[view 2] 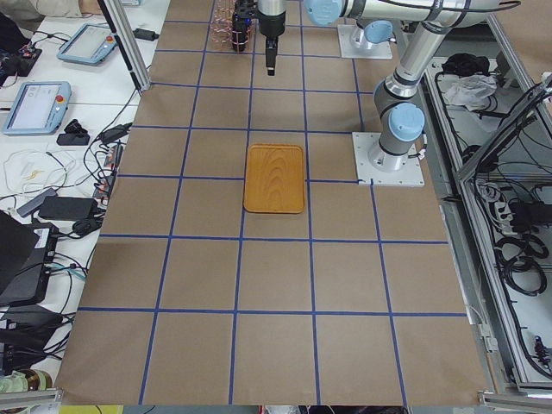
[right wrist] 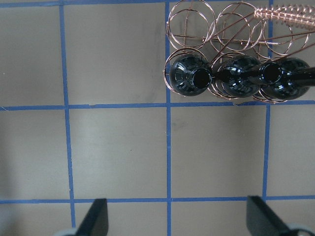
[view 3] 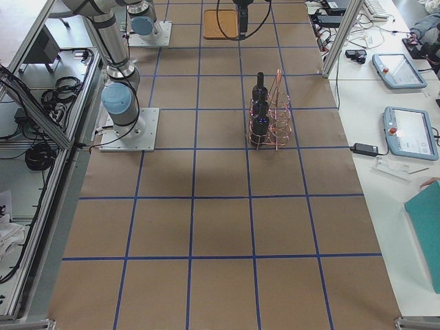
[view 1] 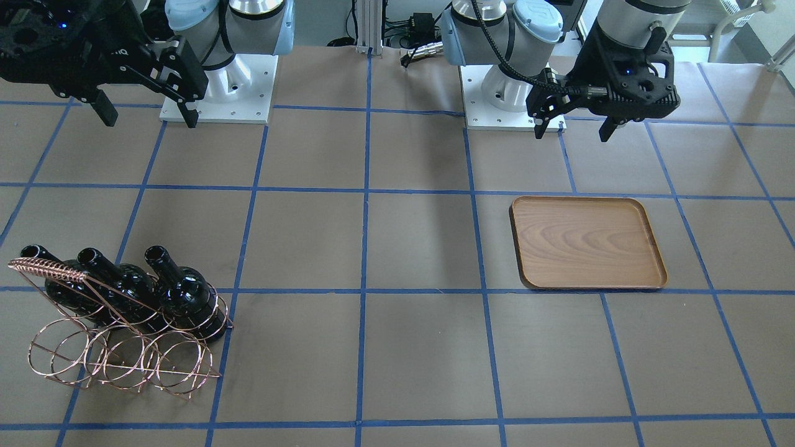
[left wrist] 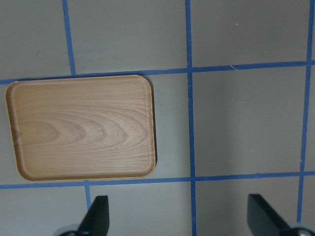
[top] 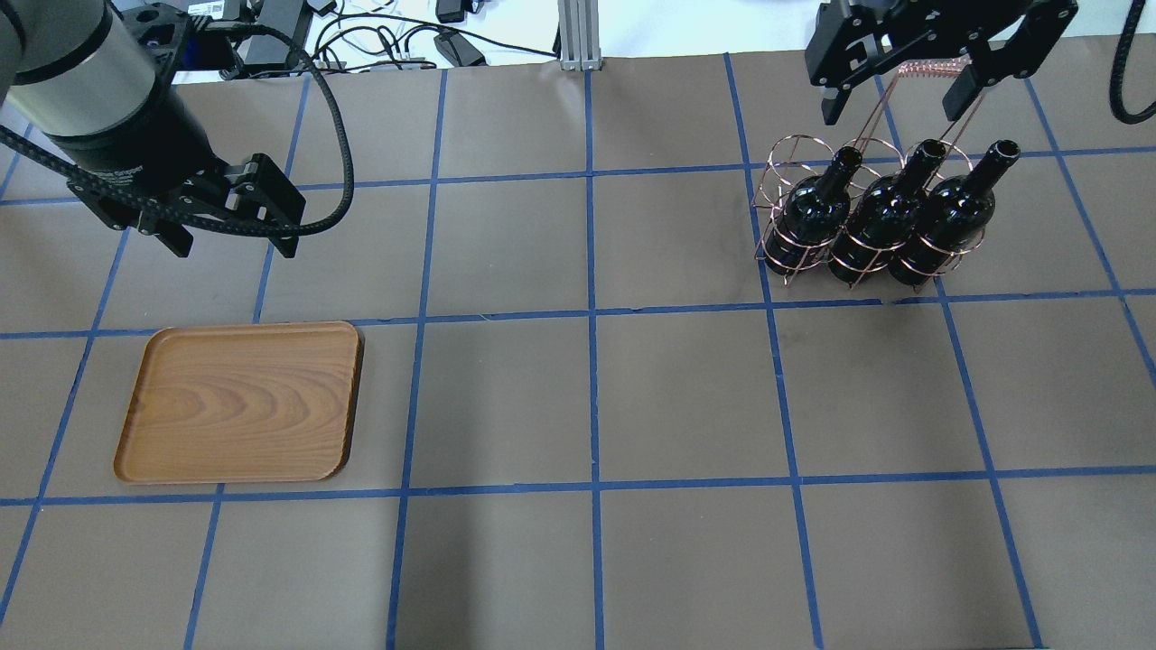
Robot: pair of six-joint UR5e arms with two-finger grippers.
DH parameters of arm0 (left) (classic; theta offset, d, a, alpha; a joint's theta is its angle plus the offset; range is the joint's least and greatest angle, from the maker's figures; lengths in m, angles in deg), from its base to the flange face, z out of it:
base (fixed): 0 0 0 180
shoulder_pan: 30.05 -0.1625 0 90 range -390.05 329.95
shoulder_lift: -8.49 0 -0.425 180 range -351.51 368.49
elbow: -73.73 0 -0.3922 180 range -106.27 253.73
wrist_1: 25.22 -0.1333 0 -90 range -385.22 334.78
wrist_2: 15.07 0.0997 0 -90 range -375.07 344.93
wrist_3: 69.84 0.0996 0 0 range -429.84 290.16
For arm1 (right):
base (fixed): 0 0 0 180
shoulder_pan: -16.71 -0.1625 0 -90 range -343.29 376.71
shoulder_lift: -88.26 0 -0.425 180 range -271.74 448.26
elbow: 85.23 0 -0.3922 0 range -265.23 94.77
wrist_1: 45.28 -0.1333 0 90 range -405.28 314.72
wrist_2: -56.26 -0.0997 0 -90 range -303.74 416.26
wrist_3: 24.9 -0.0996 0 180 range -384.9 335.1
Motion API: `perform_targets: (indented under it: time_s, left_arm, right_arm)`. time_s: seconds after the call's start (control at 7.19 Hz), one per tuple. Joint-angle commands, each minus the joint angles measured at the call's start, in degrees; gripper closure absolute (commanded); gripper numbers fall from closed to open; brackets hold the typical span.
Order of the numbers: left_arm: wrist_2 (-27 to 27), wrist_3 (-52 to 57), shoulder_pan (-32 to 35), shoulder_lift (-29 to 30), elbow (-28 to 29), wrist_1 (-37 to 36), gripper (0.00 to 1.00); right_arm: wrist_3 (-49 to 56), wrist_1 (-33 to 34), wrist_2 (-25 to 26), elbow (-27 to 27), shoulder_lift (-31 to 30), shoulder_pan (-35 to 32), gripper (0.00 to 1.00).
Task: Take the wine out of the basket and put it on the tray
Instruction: 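Lower the right gripper onto the bottle nearest the robot in the rack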
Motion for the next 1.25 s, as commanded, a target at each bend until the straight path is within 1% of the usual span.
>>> perform_targets:
  time_s: [0.0,0.14,0.28,0.56,0.7,0.83,0.97,1.11]
  left_arm:
    - [0.05,0.03,0.00,-0.29,-0.05,-0.15,0.00]
    - [0.14,0.12,-0.09,-0.29,-0.14,-0.07,0.00]
    - [0.05,0.04,0.00,-0.29,-0.14,-0.07,0.00]
    - [0.14,0.12,-0.09,-0.29,-0.22,0.11,0.00]
    - [0.14,0.12,-0.17,-0.29,-0.22,0.11,0.00]
    - [0.14,0.12,-0.09,-0.21,-0.22,0.02,0.00]
    - [0.14,0.12,-0.17,-0.20,-0.22,0.02,0.00]
    - [0.14,0.12,-0.18,-0.20,-0.22,0.11,0.00]
  right_arm:
    - [0.09,-0.19,0.20,-0.47,0.09,0.05,0.00]
    - [0.78,0.16,0.89,-0.82,0.17,0.05,0.00]
    - [1.14,0.16,4.21,-1.78,0.18,0.48,0.00]
    - [9.36,1.12,4.50,-2.14,0.26,2.41,0.00]
    - [11.23,1.30,3.46,-3.79,0.26,5.55,0.01]
    - [13.69,6.26,0.41,-8.07,0.44,8.72,0.02]
    - [18.58,12.58,-0.76,-13.77,0.87,10.92,0.02]
    - [17.85,18.12,0.02,-16.79,1.49,11.21,0.02]
